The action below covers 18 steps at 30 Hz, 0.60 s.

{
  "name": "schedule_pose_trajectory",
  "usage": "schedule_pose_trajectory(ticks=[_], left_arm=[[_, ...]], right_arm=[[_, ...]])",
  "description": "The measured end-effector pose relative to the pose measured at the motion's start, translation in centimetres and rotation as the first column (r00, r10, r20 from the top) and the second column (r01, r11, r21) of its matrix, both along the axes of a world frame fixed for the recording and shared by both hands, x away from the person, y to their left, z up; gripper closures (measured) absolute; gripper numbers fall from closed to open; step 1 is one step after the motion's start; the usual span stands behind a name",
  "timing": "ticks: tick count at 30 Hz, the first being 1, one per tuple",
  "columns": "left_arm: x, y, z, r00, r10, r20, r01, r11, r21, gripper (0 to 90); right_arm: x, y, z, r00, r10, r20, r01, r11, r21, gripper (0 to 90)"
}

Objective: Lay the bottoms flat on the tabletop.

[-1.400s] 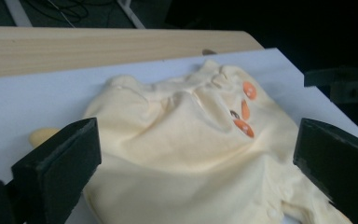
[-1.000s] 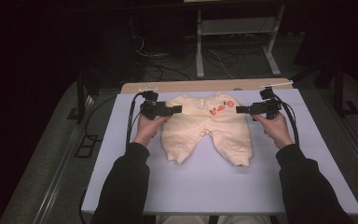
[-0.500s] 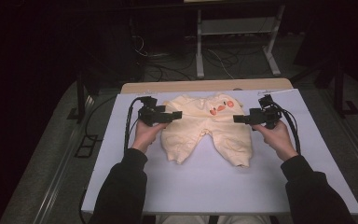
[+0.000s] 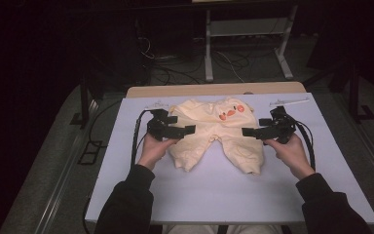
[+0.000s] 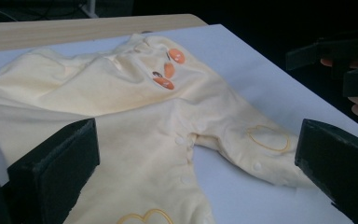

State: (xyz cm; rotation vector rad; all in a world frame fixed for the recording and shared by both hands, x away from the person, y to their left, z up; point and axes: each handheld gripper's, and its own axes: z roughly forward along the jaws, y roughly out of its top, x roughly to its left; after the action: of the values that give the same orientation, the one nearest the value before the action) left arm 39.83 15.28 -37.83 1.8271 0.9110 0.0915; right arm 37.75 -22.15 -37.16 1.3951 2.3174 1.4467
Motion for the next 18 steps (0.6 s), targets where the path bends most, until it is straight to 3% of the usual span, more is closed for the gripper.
schedule_pose_trajectory(ticks=[12, 16, 18], left_arm=[[-2.8, -0.8, -1.8, 0.9979, -0.048, -0.044, 0.05, 0.9978, 0.044, 0.0], [-3.7, -1.4, -2.8, 0.9946, -0.081, -0.065, 0.087, 0.9909, 0.103, 1.1], [-4.2, -1.6, -3.4, 0.993, -0.099, -0.064, 0.106, 0.9862, 0.127, 6.7]], right_arm=[[-1.8, 1.3, -1.1, 0.9988, 0.044, -0.02, -0.045, 0.999, -0.018, 0.0], [-2.4, 1.3, -1.4, 0.9983, 0.052, -0.025, -0.052, 0.998, -0.022, 0.0], [-2.7, 1.3, -1.7, 0.9979, 0.057, -0.031, -0.058, 0.998, -0.028, 0.0]])
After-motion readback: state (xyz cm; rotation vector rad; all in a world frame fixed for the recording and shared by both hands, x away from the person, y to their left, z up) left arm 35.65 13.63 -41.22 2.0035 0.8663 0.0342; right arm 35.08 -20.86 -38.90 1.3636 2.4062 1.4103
